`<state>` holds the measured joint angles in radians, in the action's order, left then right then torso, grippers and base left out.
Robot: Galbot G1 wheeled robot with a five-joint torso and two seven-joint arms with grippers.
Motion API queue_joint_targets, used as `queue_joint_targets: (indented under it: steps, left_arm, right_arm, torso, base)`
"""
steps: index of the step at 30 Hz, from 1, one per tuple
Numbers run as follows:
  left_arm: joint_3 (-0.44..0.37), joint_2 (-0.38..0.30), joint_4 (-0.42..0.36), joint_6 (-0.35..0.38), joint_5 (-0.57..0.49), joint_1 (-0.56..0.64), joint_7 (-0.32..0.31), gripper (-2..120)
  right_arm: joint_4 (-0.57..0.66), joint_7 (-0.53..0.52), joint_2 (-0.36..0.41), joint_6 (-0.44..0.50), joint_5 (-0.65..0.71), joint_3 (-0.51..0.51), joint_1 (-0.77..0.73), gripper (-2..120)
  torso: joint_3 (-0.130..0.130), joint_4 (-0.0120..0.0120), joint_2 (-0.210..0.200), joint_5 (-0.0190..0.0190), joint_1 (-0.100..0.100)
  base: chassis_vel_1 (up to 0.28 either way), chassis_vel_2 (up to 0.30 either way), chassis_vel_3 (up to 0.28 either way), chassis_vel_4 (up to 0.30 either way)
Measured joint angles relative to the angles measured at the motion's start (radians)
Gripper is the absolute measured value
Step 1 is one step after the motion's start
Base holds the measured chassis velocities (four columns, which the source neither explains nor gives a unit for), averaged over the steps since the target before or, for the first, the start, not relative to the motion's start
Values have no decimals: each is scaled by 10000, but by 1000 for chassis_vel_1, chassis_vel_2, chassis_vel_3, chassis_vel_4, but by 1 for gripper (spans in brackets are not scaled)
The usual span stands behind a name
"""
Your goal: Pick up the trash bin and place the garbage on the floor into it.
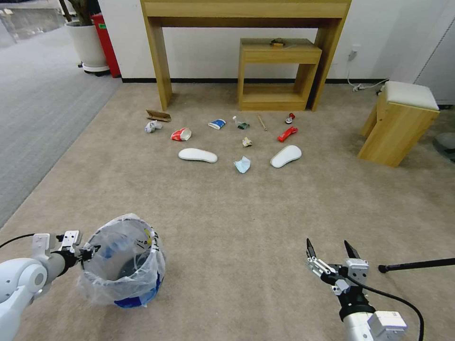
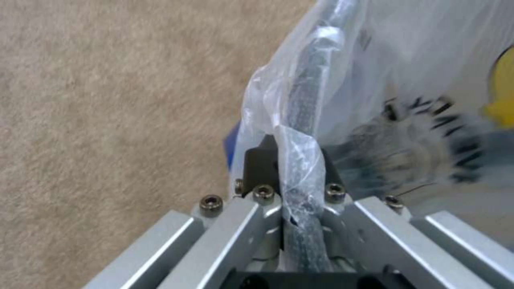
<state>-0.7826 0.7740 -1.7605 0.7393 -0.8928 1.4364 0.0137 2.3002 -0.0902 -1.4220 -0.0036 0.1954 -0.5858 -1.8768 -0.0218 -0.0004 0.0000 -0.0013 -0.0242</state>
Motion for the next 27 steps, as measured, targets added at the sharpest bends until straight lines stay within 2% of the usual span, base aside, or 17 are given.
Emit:
queue_joint_targets:
  steps: [1, 4, 5, 8, 9, 11, 12, 14, 16, 18, 20, 23, 24, 27]
  left_arm:
    - [0, 0, 0, 0, 0, 0, 0, 0]
    - [-485, 248, -1117, 2, -828, 433, -841, 0]
    - [-485, 248, -1117, 2, -828, 433, -841, 0]
    - [-1010, 864, -2421, -1, -2139, 800, -2248, 0]
    - [-1010, 864, -2421, -1, -2139, 800, -2248, 0]
    - [-1446, 1541, -3483, -16, -2839, 1197, -3203, 0]
    - [-1446, 1541, -3483, -16, -2839, 1197, -3203, 0]
    - [-1814, 2246, -4582, -15, -3284, 1754, -3863, 0]
    - [-1920, 2446, -4854, -14, -3273, 1934, -3936, 0]
    - [-2193, 3074, -5562, -20, -2884, 2596, -3877, 0]
    - [-2256, 3246, -5736, -20, -2690, 2812, -3793, 0]
    - [-2411, 4155, -6477, -21, -1718, 3922, -3244, 0]
    - [-2411, 4155, -6477, -21, -1718, 3922, -3244, 0]
    - [-2315, 4805, -6855, -19, -921, 4613, -2762, 0]
  right_arm:
    - [0, 0, 0, 0, 0, 0, 0, 100]
    - [55, -89, 34, -132, 130, -101, 92, 100]
    - [55, -89, 34, -132, 130, -101, 92, 100]
    - [149, -151, 41, -221, 238, -208, 197, 100]
    - [149, -151, 41, -221, 238, -208, 197, 100]
    - [250, -187, 43, -237, 254, -284, 221, 100]
    - [250, -187, 43, -237, 254, -284, 221, 100]
    - [372, -192, 67, -238, 243, -360, 207, 100]
    - [400, -192, 72, -238, 239, -371, 206, 100]
    - [492, -198, 82, -239, 218, -416, 209, 100]
    - [518, -199, 87, -238, 211, -422, 212, 100]
    - [623, -200, 113, -240, 181, -421, 223, 100]
    - [623, -200, 113, -240, 181, -421, 223, 100]
    - [706, -194, 110, -243, 100, -407, 229, 100]
  torso:
    - [0, 0, 0, 0, 0]
    - [0, 2, 0, 10, 0]
    - [0, 2, 0, 10, 0]
    - [1, 0, 0, 9, 0]
    - [1, 0, 0, 9, 0]
    - [1, -1, 0, 13, 0]
    - [1, -1, 0, 13, 0]
    - [2, 6, 0, 11, 0]
    - [2, -1, 0, 14, 0]
    - [3, 3, 0, 13, 1]
    - [3, 1, 0, 13, 0]
    - [3, 5, 0, 12, 1]
    - [3, 5, 0, 12, 1]
    - [3, 6, 0, 11, 1]
  base:
    - [0, 0, 0, 0]
    - [0, 0, 0, 0]
    - [0, 0, 0, 0]
    - [0, 0, 0, 0]
    - [0, 0, 0, 0]
    - [0, 0, 0, 0]
    - [0, 0, 0, 0]
    - [0, 0, 0, 0]
    - [0, 0, 0, 0]
    - [0, 0, 0, 0]
    - [0, 0, 0, 0]
    - [0, 0, 0, 0]
    - [0, 0, 0, 0]
    - [0, 0, 0, 0]
